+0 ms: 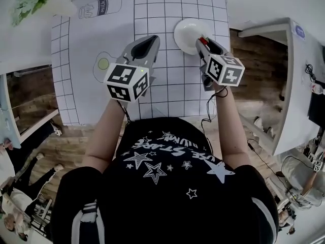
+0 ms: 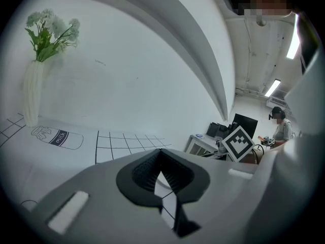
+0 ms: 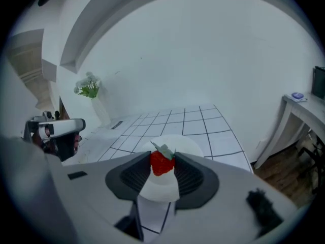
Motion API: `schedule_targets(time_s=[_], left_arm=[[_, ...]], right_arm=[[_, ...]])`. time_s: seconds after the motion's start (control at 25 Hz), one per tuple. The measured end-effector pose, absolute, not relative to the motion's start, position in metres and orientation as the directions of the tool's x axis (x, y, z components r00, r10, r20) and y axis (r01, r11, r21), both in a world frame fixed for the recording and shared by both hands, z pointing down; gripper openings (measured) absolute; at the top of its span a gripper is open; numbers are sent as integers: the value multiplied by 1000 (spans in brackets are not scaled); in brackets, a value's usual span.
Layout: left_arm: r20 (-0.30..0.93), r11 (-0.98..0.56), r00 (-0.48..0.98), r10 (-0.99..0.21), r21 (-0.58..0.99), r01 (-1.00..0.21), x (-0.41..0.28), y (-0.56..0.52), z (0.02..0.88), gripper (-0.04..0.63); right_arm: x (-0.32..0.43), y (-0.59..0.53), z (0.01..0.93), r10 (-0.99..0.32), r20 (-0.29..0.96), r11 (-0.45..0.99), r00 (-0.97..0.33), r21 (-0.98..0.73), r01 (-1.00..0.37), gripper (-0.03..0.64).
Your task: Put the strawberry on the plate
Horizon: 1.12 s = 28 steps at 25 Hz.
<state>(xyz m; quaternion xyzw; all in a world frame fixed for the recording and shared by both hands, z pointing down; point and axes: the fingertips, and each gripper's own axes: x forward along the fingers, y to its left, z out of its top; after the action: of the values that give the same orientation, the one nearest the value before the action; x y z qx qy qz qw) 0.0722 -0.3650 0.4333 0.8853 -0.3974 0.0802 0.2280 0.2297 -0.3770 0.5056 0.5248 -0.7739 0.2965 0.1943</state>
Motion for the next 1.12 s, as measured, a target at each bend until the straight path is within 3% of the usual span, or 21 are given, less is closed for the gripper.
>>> schedule_targets(time_s=[1.12], left_arm=[[361, -535, 647, -672, 368, -761, 54, -360, 455, 9]], right_arm=[[219, -388, 543, -624, 709, 294, -330, -178, -939, 155]])
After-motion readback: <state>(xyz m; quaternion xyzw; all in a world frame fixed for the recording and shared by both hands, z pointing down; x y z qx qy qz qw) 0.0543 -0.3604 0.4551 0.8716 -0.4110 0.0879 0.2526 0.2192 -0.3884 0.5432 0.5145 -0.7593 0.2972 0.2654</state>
